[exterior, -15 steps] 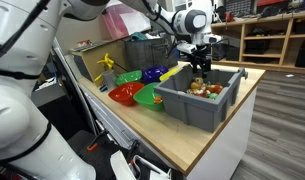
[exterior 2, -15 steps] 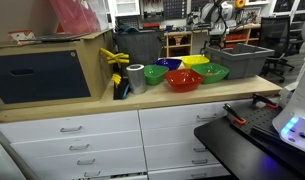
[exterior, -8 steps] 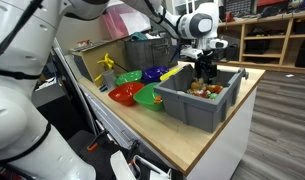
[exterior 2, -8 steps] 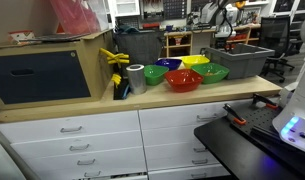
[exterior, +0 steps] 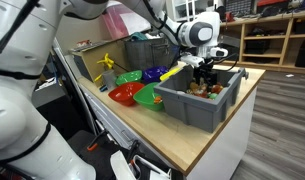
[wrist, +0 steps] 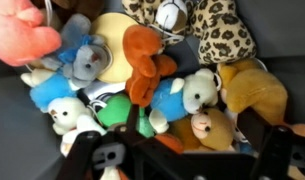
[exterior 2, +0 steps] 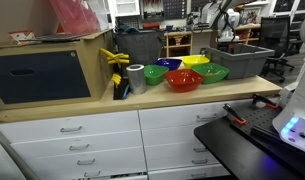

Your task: Remove the toys from the grey object

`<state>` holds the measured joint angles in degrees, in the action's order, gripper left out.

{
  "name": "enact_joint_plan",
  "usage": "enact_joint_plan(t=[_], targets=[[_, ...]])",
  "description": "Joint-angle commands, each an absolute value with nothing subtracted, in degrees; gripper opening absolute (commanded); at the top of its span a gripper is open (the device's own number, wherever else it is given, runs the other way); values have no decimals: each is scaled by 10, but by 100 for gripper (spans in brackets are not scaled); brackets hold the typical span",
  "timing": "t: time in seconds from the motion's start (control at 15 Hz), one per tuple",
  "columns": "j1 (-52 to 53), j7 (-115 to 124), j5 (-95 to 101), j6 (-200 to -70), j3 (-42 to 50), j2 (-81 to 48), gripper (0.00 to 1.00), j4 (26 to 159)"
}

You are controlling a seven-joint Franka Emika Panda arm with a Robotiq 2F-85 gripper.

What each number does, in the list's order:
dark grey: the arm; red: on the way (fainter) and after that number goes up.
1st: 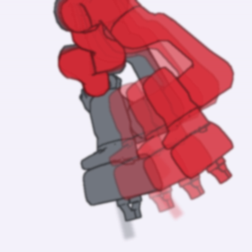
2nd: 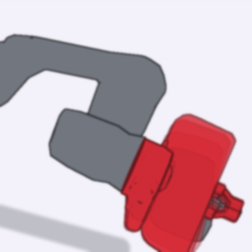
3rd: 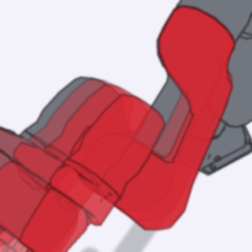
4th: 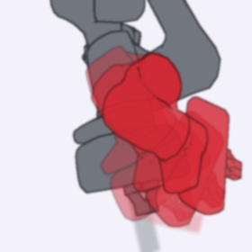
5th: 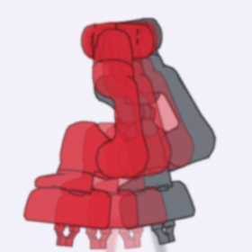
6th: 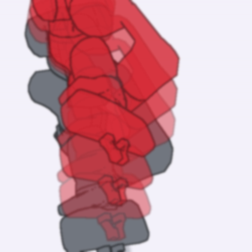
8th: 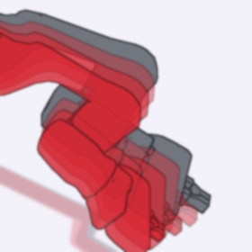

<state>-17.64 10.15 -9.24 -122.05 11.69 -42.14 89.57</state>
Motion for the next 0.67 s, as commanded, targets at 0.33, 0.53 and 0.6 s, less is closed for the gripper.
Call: enact_joint_plan(t=[0.33, 0.53, 0.6], targets=[[-162, 53, -73, -1223, 110, -362, 31, 945], [-156, 52, -66, -1217, 106, -344, 9, 946], [-154, 49, -66, -1216, 105, -338, 3, 950]])
